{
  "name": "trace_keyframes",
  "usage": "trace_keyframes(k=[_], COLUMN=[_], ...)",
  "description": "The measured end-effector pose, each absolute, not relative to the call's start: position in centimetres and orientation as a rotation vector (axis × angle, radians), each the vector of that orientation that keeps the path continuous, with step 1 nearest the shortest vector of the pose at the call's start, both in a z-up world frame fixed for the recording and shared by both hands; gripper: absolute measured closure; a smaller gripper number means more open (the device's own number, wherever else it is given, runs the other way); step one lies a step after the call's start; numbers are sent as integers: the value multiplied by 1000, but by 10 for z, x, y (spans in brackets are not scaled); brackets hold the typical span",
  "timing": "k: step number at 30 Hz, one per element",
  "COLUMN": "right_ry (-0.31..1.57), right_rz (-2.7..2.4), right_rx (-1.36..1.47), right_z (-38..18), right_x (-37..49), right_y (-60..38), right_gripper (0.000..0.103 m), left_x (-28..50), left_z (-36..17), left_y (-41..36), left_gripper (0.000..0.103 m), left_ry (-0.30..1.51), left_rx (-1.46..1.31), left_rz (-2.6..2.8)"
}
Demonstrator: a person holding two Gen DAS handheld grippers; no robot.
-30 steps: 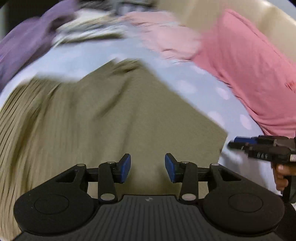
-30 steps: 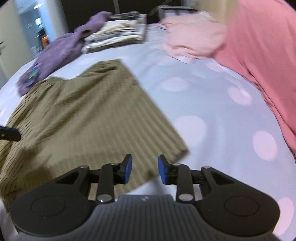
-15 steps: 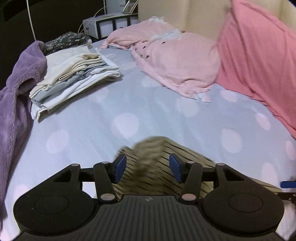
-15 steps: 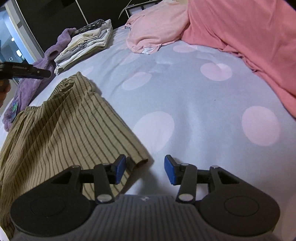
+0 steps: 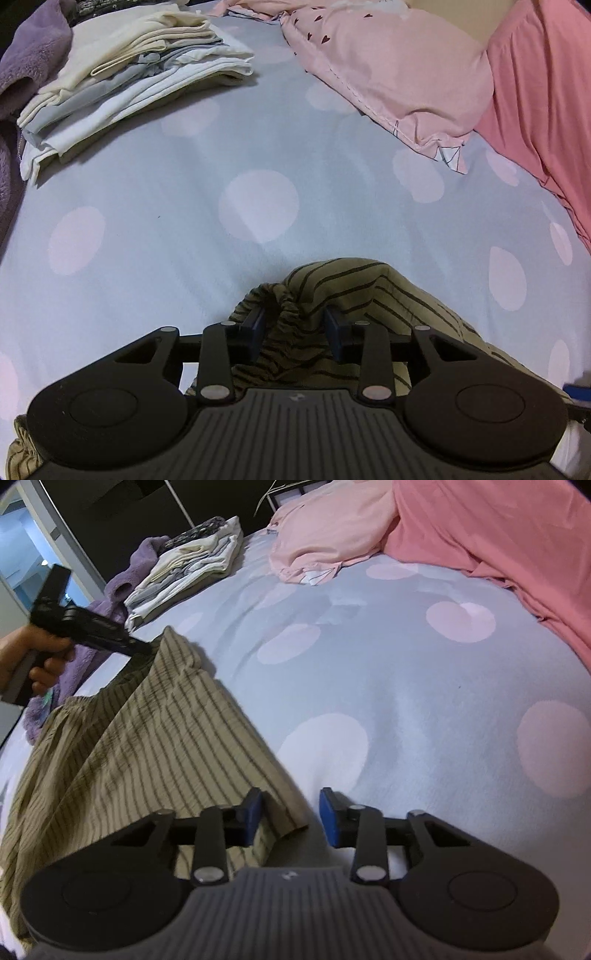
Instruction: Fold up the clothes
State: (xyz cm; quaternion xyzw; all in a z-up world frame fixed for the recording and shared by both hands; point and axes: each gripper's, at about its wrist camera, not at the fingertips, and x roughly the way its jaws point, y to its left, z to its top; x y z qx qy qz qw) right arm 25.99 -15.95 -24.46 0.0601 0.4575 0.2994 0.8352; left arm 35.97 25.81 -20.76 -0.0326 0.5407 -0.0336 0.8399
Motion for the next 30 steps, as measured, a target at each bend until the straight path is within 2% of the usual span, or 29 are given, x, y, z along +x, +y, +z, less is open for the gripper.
trace_keyframes(k=[2, 4, 5, 6, 7, 8, 10, 25, 28, 30], right_ry=[979, 990, 994, 997, 999, 1002, 1004, 984, 989, 991], right_rz=[651, 662, 664, 663, 662, 661, 662, 679, 680, 679], right_rx=[127, 122, 121, 121, 123, 127, 129, 148, 146, 145], right_z=[-244, -245, -246, -247, -248, -249, -250, -243, -245, -246], right_x=[256, 253, 252, 251, 251, 250, 250, 249, 249, 249], right_y=[-160, -159, -159, -159, -160, -160, -162, -163, -163, -163], right_gripper=[76, 88, 91, 92, 94, 95, 96, 101, 101, 101], left_x=[363, 365, 365, 366, 366, 367, 365, 362, 365, 367], left_z=[-208, -208, -208, -208, -208, -207, -204, -187, -186, -186], left_y=[257, 257, 257, 257, 258, 258, 257, 267, 269, 269], left_gripper=[71, 72, 76, 86, 92, 96, 97, 98, 94, 86], left_ry=[1155, 1167, 1173, 1179, 1184, 1184, 1168, 1151, 1163, 1167], left_rx=[-77, -87, -92, -97, -103, -109, -118, -166, -165, -158], left_rz=[-71, -60, -49, -39, -28, -18, -22, -39, -34, -24])
